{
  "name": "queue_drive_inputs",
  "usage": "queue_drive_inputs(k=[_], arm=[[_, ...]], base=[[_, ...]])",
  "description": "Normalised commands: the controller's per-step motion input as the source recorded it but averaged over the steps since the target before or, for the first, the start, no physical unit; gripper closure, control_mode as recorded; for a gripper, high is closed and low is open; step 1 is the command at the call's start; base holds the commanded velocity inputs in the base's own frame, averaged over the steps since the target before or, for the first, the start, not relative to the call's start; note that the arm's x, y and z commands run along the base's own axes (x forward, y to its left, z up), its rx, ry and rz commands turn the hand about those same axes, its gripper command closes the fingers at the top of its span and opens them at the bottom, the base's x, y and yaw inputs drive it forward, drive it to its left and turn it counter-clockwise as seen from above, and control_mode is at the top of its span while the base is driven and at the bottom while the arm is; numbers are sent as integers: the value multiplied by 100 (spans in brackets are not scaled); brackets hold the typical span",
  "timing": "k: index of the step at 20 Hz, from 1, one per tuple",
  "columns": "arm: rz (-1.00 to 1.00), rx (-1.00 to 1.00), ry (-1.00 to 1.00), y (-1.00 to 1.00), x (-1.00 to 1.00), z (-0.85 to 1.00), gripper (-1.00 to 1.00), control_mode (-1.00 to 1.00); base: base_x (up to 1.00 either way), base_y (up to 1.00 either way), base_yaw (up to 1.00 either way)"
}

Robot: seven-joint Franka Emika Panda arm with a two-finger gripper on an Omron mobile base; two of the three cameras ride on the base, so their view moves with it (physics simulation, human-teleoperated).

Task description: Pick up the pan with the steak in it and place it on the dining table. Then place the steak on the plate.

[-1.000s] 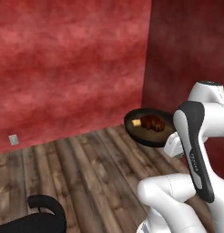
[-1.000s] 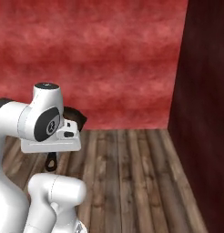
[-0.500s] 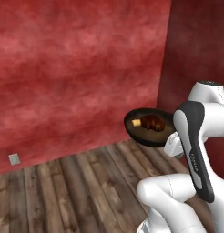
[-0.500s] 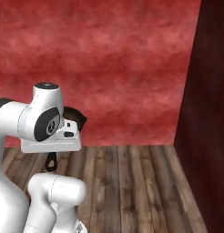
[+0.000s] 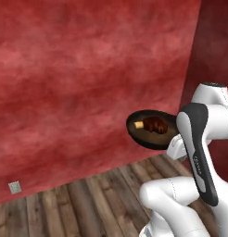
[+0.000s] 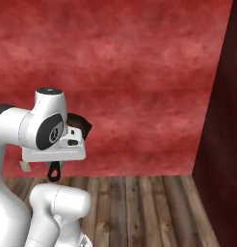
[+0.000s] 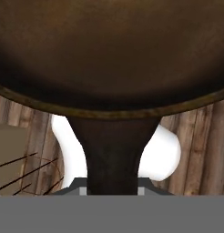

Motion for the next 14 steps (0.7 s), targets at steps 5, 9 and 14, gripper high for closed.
queue_drive_inputs(k=[5,9,14], arm=[[0,0,0,0,0,0,100,100],[0,0,0,0,0,0,100,100],[0,0,0,0,0,0,100,100]], base=[[100,0,0],[95,0,2],[3,-1,36]])
